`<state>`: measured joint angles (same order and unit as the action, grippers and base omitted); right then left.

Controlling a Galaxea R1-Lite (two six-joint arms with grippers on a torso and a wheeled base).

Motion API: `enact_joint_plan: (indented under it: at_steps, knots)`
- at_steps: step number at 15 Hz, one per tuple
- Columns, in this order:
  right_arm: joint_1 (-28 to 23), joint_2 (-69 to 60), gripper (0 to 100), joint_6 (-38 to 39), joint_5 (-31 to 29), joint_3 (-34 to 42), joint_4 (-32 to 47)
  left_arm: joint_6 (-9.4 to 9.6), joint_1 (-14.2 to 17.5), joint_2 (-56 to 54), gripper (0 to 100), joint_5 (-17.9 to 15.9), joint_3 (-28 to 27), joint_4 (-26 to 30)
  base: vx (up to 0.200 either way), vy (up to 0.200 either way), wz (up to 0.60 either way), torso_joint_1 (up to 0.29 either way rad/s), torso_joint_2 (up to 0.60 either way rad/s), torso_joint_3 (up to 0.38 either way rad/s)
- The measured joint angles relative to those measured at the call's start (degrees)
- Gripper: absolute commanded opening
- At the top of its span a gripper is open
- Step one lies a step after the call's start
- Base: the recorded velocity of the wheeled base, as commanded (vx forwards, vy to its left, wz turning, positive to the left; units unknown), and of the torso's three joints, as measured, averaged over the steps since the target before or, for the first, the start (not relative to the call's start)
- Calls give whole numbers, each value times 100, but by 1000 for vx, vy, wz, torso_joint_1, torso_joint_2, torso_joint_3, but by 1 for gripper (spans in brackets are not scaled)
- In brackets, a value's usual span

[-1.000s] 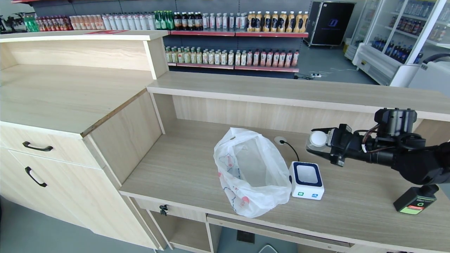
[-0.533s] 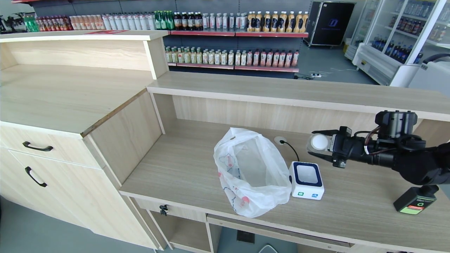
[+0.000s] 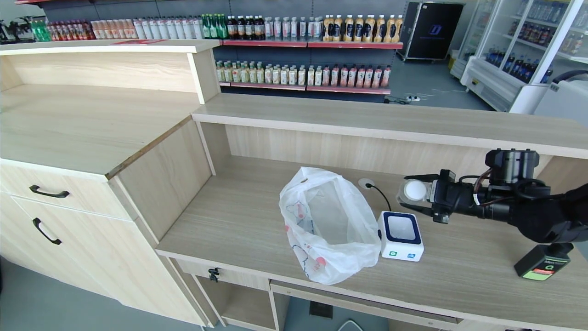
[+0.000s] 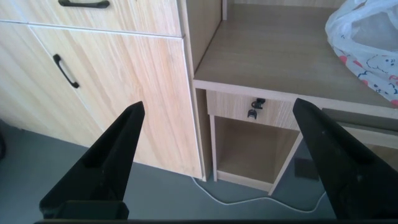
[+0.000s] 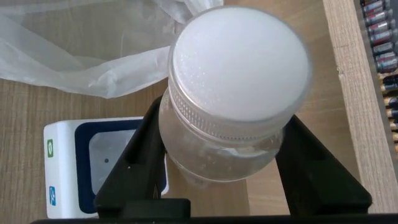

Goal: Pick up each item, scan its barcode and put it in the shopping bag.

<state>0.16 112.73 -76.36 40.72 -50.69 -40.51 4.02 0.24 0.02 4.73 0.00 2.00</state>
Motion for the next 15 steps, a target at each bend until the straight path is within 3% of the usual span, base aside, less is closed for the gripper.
enact_joint_plan:
  at_steps: [15]
  knots:
    - [127, 271, 0, -202, 395, -177, -27, 2, 5, 0, 100, -2, 0, 2, 0, 0, 0, 0, 0, 0]
